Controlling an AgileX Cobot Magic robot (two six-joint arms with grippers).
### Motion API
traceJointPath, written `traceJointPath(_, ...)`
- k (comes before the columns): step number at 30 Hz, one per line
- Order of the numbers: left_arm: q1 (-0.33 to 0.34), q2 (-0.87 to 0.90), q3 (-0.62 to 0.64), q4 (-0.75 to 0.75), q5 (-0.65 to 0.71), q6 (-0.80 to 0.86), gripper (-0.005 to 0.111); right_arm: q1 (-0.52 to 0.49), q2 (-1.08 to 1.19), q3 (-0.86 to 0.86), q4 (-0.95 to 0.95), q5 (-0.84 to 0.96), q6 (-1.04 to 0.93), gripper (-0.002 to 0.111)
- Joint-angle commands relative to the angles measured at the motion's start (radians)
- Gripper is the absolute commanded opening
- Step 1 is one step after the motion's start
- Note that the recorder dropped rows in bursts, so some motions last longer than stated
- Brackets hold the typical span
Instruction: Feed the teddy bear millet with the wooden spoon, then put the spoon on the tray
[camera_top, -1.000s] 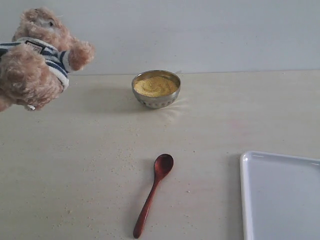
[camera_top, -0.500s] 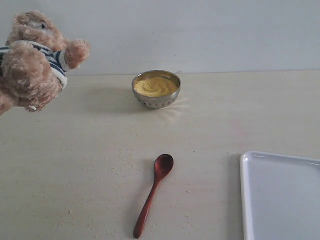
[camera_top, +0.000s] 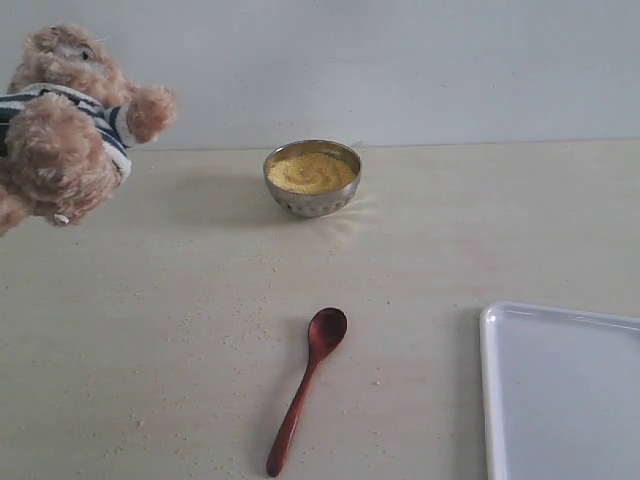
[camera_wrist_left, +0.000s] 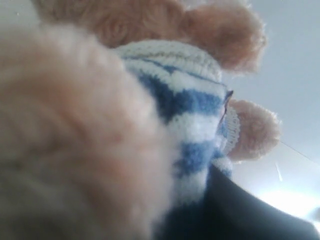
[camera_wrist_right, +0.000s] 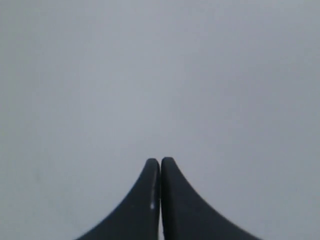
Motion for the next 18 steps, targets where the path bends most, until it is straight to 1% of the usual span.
traceJointPath(1,0.003,-0.007,0.002,-0.011,0.001,0.013,0.005,0.000,0.256,-0.184,-0.696,0.068,0.456,0.001)
traceJointPath(2,0.003,-0.007,0.002,-0.011,0.001,0.013,0.005,0.000,0.349,-0.219,-0.873,0.019,0.561,0.001)
traceJointPath(3,0.003,-0.007,0.002,-0.011,0.001,0.013,0.005,0.000,0.428,-0.246,-0.986,-0.030,0.590,0.001)
traceJointPath(4,0.003,-0.007,0.002,-0.011,0.001,0.013,0.005,0.000,0.530,-0.281,-1.115,-0.087,0.576,0.001)
traceJointPath(5,0.003,-0.007,0.002,-0.011,0.001,0.013,0.005,0.000,0.633,-0.316,-1.244,-0.109,0.517,0.001)
traceJointPath(6,0.003,-0.007,0.002,-0.011,0.001,0.013,0.005,0.000,0.732,-0.351,-1.360,-0.094,0.437,0.001)
traceJointPath(7,0.003,-0.007,0.002,-0.011,0.001,0.016,0.005,0.000,0.829,-0.387,-1.457,-0.042,0.321,0.001)
traceJointPath(8,0.003,-0.007,0.002,-0.011,0.001,0.016,0.005,0.000,0.920,-0.421,-1.495,0.028,0.226,0.001)
traceJointPath(9,0.003,-0.007,0.002,-0.011,0.001,0.016,0.005,0.000,0.987,-0.448,-1.478,0.075,0.196,0.001)
traceJointPath(10,0.003,-0.007,0.002,-0.004,0.001,0.016,0.005,0.000,1.077,-0.489,-1.406,0.123,0.220,0.001)
traceJointPath(12,0.003,-0.007,0.002,0.003,0.001,0.016,0.005,0.000,1.169,-0.533,-1.327,0.140,0.353,0.001)
traceJointPath(14,0.003,-0.007,0.002,0.005,0.001,0.016,0.005,0.000,1.245,-0.569,-1.340,0.085,0.564,0.001)
traceJointPath(15,0.003,-0.007,0.002,0.005,0.001,0.016,0.005,0.000,1.272,-0.580,-1.371,0.037,0.623,0.001)
traceJointPath(16,0.003,-0.007,0.002,0.005,0.001,0.016,0.005,0.000,1.297,-0.596,-1.423,-0.029,0.670,0.001)
traceJointPath(18,0.003,-0.007,0.002,0.000,-0.001,0.021,0.005,0.009,1.349,-0.623,-1.566,-0.203,0.685,0.001)
